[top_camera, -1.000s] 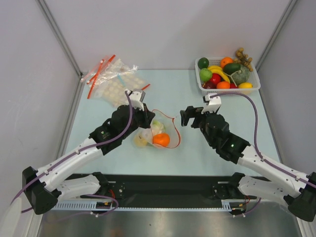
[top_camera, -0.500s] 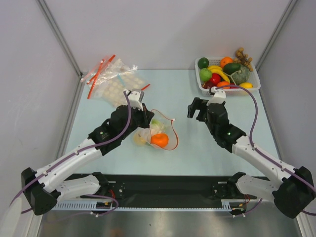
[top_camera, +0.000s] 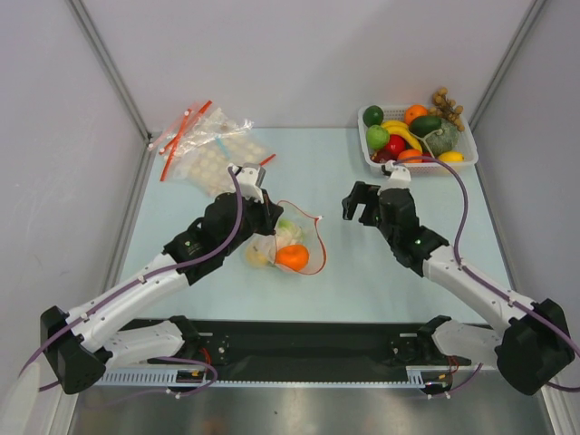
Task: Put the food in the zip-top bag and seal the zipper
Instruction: Pick up the fake fruit from the bin.
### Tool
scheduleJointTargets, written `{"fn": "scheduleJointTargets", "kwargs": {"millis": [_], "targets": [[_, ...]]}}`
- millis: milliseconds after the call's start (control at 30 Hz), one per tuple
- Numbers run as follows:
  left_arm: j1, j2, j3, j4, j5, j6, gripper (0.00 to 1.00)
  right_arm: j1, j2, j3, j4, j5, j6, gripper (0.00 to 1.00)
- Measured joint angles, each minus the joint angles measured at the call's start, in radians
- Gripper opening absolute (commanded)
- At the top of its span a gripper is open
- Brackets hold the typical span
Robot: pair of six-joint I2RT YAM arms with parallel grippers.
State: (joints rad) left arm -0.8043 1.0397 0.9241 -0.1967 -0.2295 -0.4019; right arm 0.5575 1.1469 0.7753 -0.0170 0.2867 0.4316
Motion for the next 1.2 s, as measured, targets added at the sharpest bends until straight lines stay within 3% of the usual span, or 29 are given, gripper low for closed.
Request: {"fn": "scheduleJointTargets", "kwargs": {"millis": [233,400,867,1100,1200], "targets": [[0.000,0.000,0.000,0.000,0.000,0.000,0.00,-0.002,-0.183,-0.088,0.036,0.002,0.005,1.00],[0.000,0.000,0.000,0.000,0.000,0.000,0.00,-0.010,-0.198,-0.093,0.064,0.015,0.006,1.00],[0.000,0.001,0.000,0.000,-0.003,0.000,0.00,-0.142,-0.037,-0.062,0.048,0.008,0.011,0.95],[0.000,0.001,0.000,0.001,-0.005,0.000,0.00,-0.267,0.192,0.193,0.057,0.013,0.002,0.95],[0.000,0.001,0.000,0.001,-0.004,0.000,0.00,-0.312,0.312,0.302,0.055,0.002,0.006,1.00]]}}
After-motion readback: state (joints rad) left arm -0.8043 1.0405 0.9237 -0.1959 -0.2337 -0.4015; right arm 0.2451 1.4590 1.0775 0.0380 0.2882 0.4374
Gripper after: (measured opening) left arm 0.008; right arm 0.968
